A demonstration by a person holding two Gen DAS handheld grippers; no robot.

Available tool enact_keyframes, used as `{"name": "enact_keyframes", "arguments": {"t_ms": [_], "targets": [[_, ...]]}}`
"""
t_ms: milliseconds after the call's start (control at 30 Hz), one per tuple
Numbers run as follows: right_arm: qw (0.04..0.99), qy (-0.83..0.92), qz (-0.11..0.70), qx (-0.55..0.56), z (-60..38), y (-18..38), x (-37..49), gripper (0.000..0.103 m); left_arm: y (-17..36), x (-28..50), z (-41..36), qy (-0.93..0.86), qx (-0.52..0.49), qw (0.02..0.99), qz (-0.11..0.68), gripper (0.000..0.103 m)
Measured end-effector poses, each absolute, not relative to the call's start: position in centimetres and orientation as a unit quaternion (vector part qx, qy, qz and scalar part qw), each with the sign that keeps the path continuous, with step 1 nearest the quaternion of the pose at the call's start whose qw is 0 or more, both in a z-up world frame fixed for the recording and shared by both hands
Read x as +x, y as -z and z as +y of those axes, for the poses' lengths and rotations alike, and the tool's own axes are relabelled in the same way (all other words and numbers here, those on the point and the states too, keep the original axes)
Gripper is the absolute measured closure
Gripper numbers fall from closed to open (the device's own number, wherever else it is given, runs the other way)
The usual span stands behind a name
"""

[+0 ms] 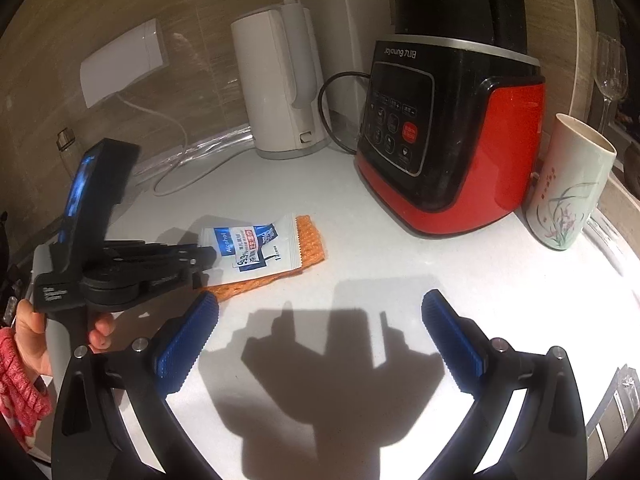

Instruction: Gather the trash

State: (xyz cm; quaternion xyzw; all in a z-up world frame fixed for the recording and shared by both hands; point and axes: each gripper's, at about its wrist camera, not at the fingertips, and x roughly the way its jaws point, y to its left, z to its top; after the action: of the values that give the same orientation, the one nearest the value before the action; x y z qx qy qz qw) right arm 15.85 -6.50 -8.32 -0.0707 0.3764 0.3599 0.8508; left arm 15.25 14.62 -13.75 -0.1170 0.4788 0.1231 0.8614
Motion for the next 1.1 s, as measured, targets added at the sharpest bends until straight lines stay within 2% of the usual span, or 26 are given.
{"name": "enact_keyframes", "arguments": {"t_ms": [467,767,1100], "targets": [[0.817,-0.409,0.403,-0.051,-3.8,9.7,16.0,0.002,10.7,5.0,14.2,-0.093,-0.172,0.874,0.444,0.096],[0.816,-0.405,0.395,-0.119,-4.3,9.7,9.0,0.002,13.9,0.3,10.6,-0.059,-0.180,0.853,0.486,0.096],[0.834,-0.350,0.407,-0.123,-7.9,9.9,4.1,0.002,12.7,-0.8,6.9,-0.009,-0.196,0.853,0.483,0.096]]}}
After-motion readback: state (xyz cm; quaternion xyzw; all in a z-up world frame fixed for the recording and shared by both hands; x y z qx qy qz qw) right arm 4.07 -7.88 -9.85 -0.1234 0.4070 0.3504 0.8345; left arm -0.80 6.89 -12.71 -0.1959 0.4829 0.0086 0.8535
